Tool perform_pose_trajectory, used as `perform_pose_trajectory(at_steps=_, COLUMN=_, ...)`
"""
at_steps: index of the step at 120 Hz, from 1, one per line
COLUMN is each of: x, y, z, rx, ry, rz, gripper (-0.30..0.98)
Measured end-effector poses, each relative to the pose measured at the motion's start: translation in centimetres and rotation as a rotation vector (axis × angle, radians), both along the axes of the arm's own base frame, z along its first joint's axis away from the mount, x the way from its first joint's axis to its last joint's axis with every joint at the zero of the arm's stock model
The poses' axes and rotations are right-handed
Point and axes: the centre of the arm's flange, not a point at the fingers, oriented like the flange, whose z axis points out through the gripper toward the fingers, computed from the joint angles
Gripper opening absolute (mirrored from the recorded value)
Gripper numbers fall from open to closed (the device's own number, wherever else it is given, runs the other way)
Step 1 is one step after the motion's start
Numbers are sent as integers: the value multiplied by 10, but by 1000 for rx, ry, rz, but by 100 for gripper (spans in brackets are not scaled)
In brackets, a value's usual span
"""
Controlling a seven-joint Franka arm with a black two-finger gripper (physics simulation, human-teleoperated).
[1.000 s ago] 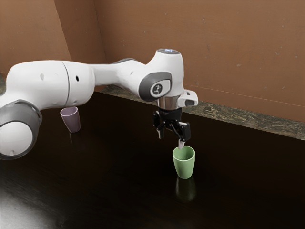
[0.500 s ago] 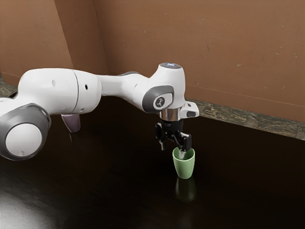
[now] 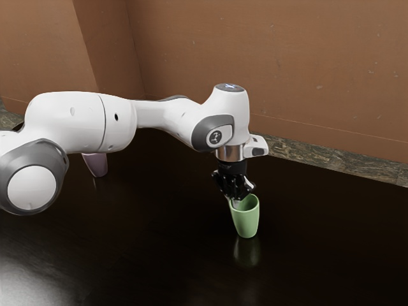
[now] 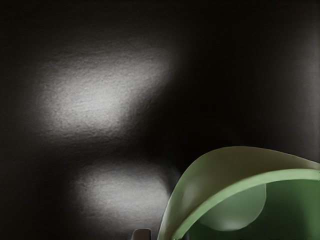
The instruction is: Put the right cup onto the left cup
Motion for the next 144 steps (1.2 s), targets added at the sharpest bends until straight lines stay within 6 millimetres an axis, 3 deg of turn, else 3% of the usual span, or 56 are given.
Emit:
perform_pose_trajectory(at_steps=20, x=1, y=1, z=8, rx=5, ry=-14, rz=9, gripper=-8)
perform_pose_trajectory(at_steps=34, x=5, y=15, z=52, rx=20, ry=-70, rz=27, gripper=-9)
perform_pose_trajectory(at_steps=42, x=6, y=33, z=82, rx=38, ry=-101, rz=54, gripper=-9)
perform_pose_trajectory(at_steps=57, x=6, y=84, z=130, rx=89, ry=-137, rz=134, gripper=-10)
perform_pose_trajectory(at_steps=69, x=9, y=146, z=149, rx=121, ry=-129, rz=229, gripper=-10)
perform_pose_trajectory(at_steps=81, x=9, y=206, z=153, rx=128, ry=-104, rz=310, gripper=-10)
perform_pose_trajectory(at_steps=97, x=4, y=261, z=156, rx=137, ry=-73, rz=365, gripper=-10)
perform_pose_trajectory(at_steps=111, x=-5, y=320, z=161, rx=133, ry=-56, rz=424, gripper=-10)
perform_pose_trajectory(at_steps=144, x=-31, y=423, z=157, rx=109, ry=-18, rz=465, gripper=-10)
